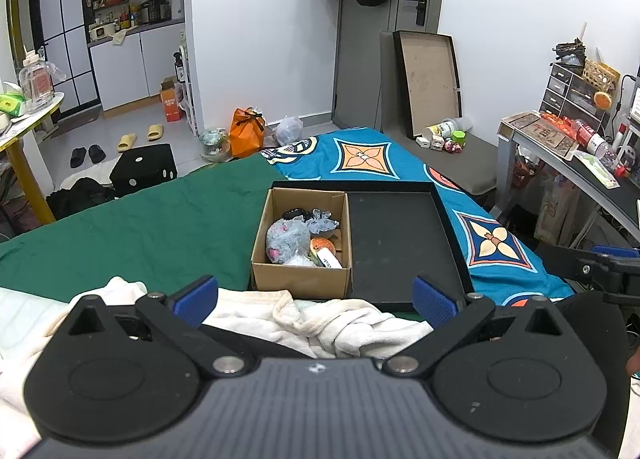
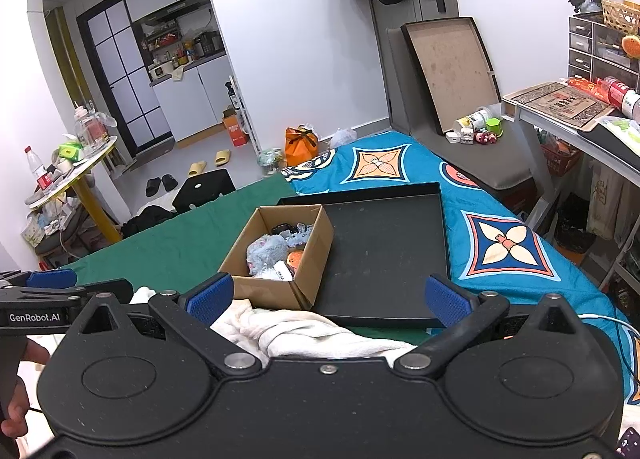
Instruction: Organize soft objects
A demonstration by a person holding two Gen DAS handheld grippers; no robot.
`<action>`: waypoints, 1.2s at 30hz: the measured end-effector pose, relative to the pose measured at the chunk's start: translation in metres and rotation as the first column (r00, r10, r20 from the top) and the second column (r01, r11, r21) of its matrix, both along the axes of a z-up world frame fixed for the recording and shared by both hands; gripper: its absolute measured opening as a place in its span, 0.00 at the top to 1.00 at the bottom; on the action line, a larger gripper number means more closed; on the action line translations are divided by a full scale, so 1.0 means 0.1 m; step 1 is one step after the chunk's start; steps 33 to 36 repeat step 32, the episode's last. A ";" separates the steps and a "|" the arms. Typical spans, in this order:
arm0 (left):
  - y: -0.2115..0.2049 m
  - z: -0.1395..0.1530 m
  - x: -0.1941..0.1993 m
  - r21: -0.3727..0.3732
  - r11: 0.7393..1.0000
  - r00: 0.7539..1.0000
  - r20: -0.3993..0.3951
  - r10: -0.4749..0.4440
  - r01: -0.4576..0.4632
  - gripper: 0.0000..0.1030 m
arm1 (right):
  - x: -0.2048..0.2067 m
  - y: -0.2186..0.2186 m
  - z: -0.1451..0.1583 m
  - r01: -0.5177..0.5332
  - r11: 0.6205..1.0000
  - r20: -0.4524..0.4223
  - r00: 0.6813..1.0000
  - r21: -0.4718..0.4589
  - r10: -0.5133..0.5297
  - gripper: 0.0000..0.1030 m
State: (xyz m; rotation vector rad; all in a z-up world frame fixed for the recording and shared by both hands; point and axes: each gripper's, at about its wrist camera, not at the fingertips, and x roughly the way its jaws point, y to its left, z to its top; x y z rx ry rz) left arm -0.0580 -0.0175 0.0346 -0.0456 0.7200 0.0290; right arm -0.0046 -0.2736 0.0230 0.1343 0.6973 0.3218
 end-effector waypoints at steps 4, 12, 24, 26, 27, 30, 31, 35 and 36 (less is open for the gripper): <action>0.03 -0.03 -0.02 -0.004 1.000 1.000 0.005 0.004 -0.004 0.01 | 0.00 0.00 0.00 -0.001 1.000 0.000 1.000 -0.001 0.001 0.00; 0.06 -0.04 -0.01 0.001 1.000 1.000 0.001 0.004 -0.004 0.01 | 0.01 0.01 -0.01 0.002 1.000 -0.004 1.000 -0.023 -0.002 0.00; 0.08 -0.07 0.02 0.001 1.000 1.000 -0.010 0.006 -0.006 0.01 | 0.04 0.07 -0.04 0.000 0.999 -0.006 1.000 -0.052 0.000 0.00; 0.08 -0.08 0.03 0.002 1.000 1.000 -0.008 0.005 -0.005 0.01 | 0.06 0.08 -0.05 0.004 0.998 -0.005 1.000 -0.055 -0.004 0.00; 0.07 -0.08 0.03 0.002 1.000 1.000 -0.004 0.004 -0.004 0.01 | 0.06 0.09 -0.07 0.004 0.999 -0.006 1.000 -0.054 -0.004 0.00; 0.07 -0.09 0.05 0.004 1.000 1.000 -0.001 0.001 -0.001 0.01 | 0.09 0.10 -0.10 -0.001 0.999 -0.014 1.000 -0.043 0.001 0.00; 0.07 -0.09 0.06 0.006 1.000 1.000 0.000 0.001 -0.001 0.01 | 0.10 0.10 -0.11 -0.005 0.999 -0.012 1.000 -0.039 0.005 0.00; 0.06 -0.10 0.07 0.007 1.000 1.000 0.000 -0.002 0.002 0.01 | 0.10 0.11 -0.11 -0.008 0.999 -0.011 1.000 -0.037 0.008 0.00; 0.06 -0.10 0.07 0.007 1.000 1.000 0.000 -0.002 0.002 0.01 | 0.10 0.11 -0.11 -0.008 0.999 -0.011 1.000 -0.037 0.008 0.00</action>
